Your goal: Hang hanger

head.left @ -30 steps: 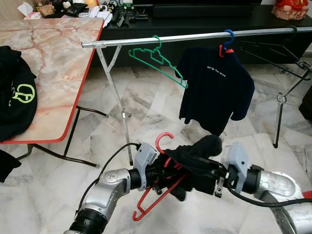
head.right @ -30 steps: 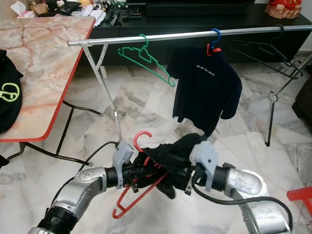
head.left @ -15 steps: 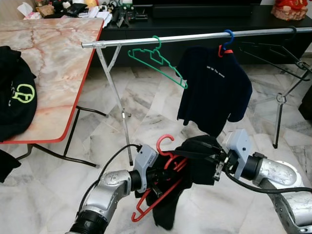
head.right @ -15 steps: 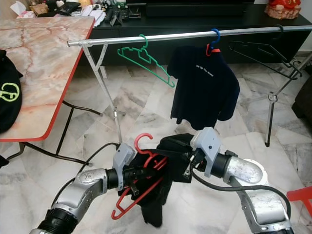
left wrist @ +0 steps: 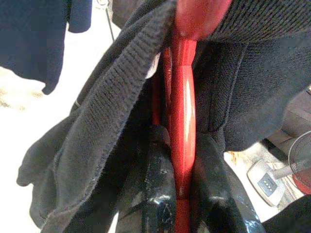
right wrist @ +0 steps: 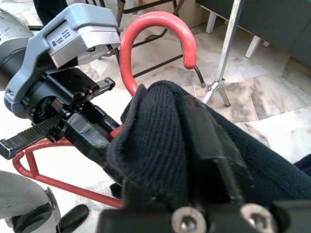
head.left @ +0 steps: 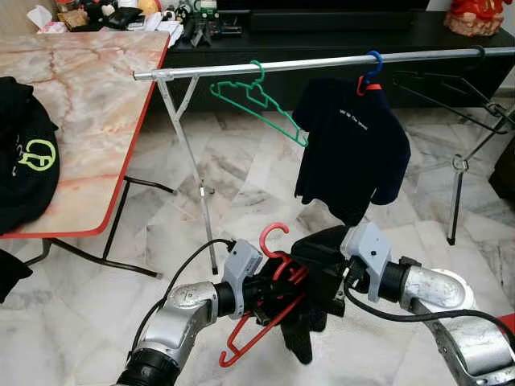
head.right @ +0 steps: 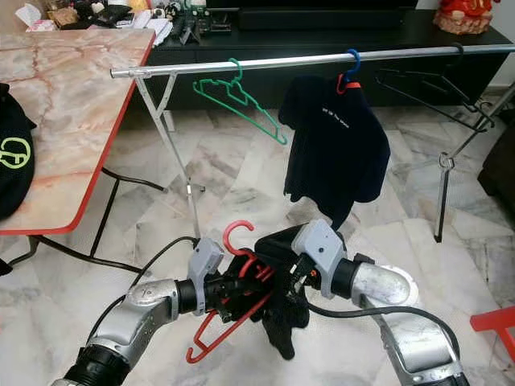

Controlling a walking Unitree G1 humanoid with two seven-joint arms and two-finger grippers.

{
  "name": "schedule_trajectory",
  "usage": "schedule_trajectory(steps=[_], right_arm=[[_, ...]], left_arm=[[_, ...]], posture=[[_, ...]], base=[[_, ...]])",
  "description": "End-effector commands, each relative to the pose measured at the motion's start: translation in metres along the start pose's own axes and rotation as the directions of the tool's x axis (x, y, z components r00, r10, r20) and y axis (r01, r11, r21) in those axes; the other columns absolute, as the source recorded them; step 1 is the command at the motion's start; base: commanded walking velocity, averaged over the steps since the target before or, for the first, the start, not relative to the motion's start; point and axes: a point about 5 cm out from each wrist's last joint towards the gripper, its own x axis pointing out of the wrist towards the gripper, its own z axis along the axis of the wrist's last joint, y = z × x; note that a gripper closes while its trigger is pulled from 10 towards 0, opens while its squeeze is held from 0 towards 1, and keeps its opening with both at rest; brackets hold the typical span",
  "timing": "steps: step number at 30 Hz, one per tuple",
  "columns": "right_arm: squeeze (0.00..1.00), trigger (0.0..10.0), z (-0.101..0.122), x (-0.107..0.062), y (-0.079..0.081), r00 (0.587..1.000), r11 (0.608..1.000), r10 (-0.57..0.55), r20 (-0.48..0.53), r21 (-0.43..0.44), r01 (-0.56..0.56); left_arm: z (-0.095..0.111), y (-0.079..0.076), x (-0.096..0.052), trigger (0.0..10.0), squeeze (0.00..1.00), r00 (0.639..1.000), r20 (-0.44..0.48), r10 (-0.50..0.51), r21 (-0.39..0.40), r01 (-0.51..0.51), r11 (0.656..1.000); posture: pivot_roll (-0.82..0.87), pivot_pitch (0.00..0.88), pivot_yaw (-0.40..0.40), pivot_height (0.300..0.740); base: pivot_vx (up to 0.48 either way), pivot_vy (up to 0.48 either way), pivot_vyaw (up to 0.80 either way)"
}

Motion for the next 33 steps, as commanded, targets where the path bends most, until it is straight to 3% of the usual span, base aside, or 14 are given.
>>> schedule_trajectory(steps=[1, 3, 12, 15, 20, 21, 22, 24, 28, 30, 33], right_arm=[[0.94, 10.0, 0.007, 0.0, 0.001, 1.0, 1.0, 0.006, 0.014, -0.019, -0.005], [0.94, 10.0, 0.011, -0.002, 0.004, 1.0, 1.0, 0.009, 0.02, -0.017, -0.009], [0.92, 10.0, 0.008, -0.01, 0.014, 0.999, 0.999, 0.033, -0.013, -0.006, -0.033], [0.92, 10.0, 0.003, -0.012, 0.025, 0.991, 0.994, 0.106, -0.082, -0.014, -0.107], [0.91, 10.0, -0.001, -0.014, 0.024, 0.987, 0.996, 0.08, -0.139, -0.022, -0.084], [0.91, 10.0, -0.008, -0.015, 0.012, 0.982, 0.998, -0.032, -0.188, -0.057, 0.022], [0.91, 10.0, -0.008, -0.015, 0.012, 0.982, 0.998, -0.032, -0.188, -0.057, 0.022], [0.91, 10.0, -0.004, -0.013, -0.004, 0.976, 0.985, -0.16, -0.148, -0.082, 0.149], [0.89, 10.0, 0.005, -0.01, -0.013, 0.966, 0.971, -0.236, -0.105, -0.068, 0.229], [0.89, 10.0, 0.012, -0.009, -0.029, 0.929, 0.931, -0.363, -0.066, -0.049, 0.361], [0.9, 10.0, 0.017, -0.01, -0.042, 0.885, 0.886, -0.463, -0.053, -0.007, 0.463]], left_arm=[[0.005, -0.004, 0.002, 10.0, 0.0, 0.999, 0.03, -0.019, 0.02, 0.019, 1.0], [0.004, 0.0, 0.004, 10.0, 0.0, 0.999, 0.03, 0.032, 0.03, -0.033, 0.999], [0.006, 0.0, 0.007, 10.0, 0.0, 0.997, 0.057, 0.045, 0.012, -0.045, 0.999], [0.007, 0.0, 0.01, 10.0, 0.0, 0.995, 0.073, 0.065, 0.013, -0.066, 0.998], [0.009, 0.002, 0.01, 10.0, 0.0, 0.993, 0.089, 0.079, 0.01, -0.08, 0.997], [0.008, 0.001, 0.01, 10.0, 0.0, 0.994, 0.085, 0.072, 0.008, -0.073, 0.997], [0.008, 0.001, 0.01, 10.0, 0.0, 0.994, 0.085, 0.072, 0.008, -0.073, 0.997], [0.006, 0.0, 0.01, 10.0, 0.0, 0.995, 0.076, 0.063, 0.008, -0.064, 0.998], [0.006, 0.0, 0.01, 10.0, 0.0, 0.995, 0.076, 0.061, 0.008, -0.062, 0.998], [0.006, -0.001, 0.01, 10.0, 0.0, 0.995, 0.079, 0.06, 0.008, -0.061, 0.998], [0.006, -0.001, 0.011, 10.0, 0.0, 0.995, 0.08, 0.057, 0.007, -0.058, 0.998]], posture=[[-0.09, 0.178, -0.008, 0.74], [-0.09, 0.18, -0.013, 0.74], [-0.11, 0.194, -0.032, 0.74], [-0.11, 0.196, -0.038, 0.74], [-0.12, 0.199, -0.042, 0.74], [-0.12, 0.201, -0.042, 0.74], [-0.12, 0.201, -0.042, 0.74], [-0.12, 0.202, -0.042, 0.74], [-0.12, 0.203, -0.042, 0.74], [-0.11, 0.204, -0.043, 0.74], [-0.12, 0.205, -0.044, 0.74]], base=[[0.0, 0.0, 0.0], [0.0, 0.0, 0.0], [0.0, 0.0, 0.0], [0.0, 0.0, 0.0], [0.0, 0.0, 0.0], [0.0, 0.0, 0.0], [0.0, 0.0, 0.0], [0.0, 0.0, 0.0], [0.0, 0.0, 0.0], [0.0, 0.0, 0.0], [0.0, 0.0, 0.0]])
